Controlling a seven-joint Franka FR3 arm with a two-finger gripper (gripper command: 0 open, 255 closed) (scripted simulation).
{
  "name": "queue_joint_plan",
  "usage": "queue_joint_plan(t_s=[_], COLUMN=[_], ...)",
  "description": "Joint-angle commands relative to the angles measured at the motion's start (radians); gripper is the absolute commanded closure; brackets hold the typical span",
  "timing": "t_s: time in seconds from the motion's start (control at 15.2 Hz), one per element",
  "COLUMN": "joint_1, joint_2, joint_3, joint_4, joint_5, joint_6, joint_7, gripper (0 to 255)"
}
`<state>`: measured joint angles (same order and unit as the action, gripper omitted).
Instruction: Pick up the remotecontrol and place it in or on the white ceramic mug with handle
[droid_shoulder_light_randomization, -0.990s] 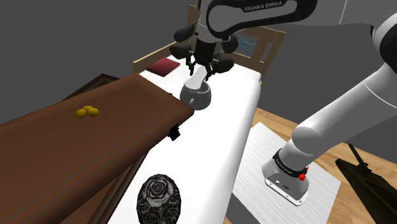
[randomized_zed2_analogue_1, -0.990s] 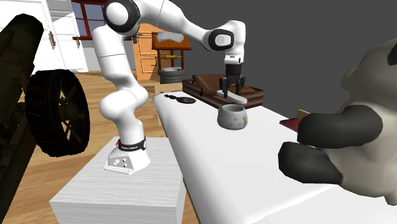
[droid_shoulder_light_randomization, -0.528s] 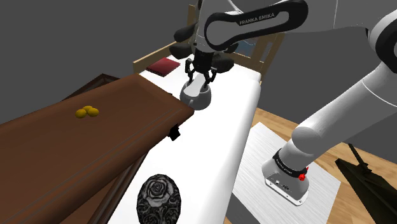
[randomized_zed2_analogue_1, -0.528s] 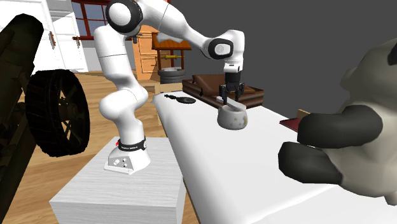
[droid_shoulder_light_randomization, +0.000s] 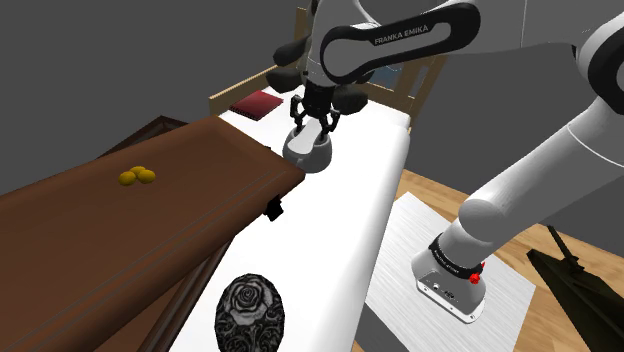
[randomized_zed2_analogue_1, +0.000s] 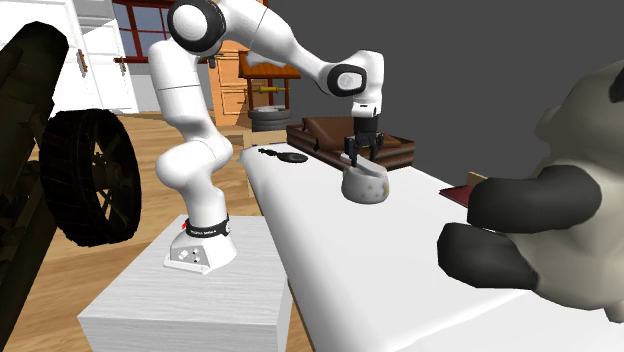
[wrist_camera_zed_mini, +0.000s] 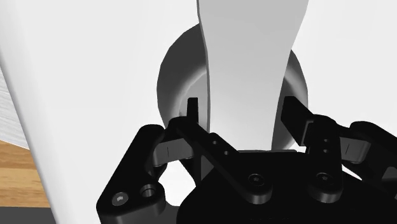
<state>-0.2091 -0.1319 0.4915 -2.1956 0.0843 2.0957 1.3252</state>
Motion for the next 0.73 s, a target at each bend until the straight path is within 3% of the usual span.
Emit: queue_joint_plan(t_s=[0.0, 0.07, 0.4, 0.66], joint_1=[0.0, 0.0, 0.0, -0.002], joint_2=[0.002, 0.002, 0.002, -0.041], joint_3=[0.0, 0.0, 0.0, -0.012], joint_4=[-0.002, -0.003, -0.002, 0.087], joint_5=[0.0, 0.0, 0.0, 0.015], joint_6=[0.0, 0.001, 0.0, -0.128], joint_7=[0.0, 0.0, 0.0, -0.013], gripper=[255, 0, 0, 0])
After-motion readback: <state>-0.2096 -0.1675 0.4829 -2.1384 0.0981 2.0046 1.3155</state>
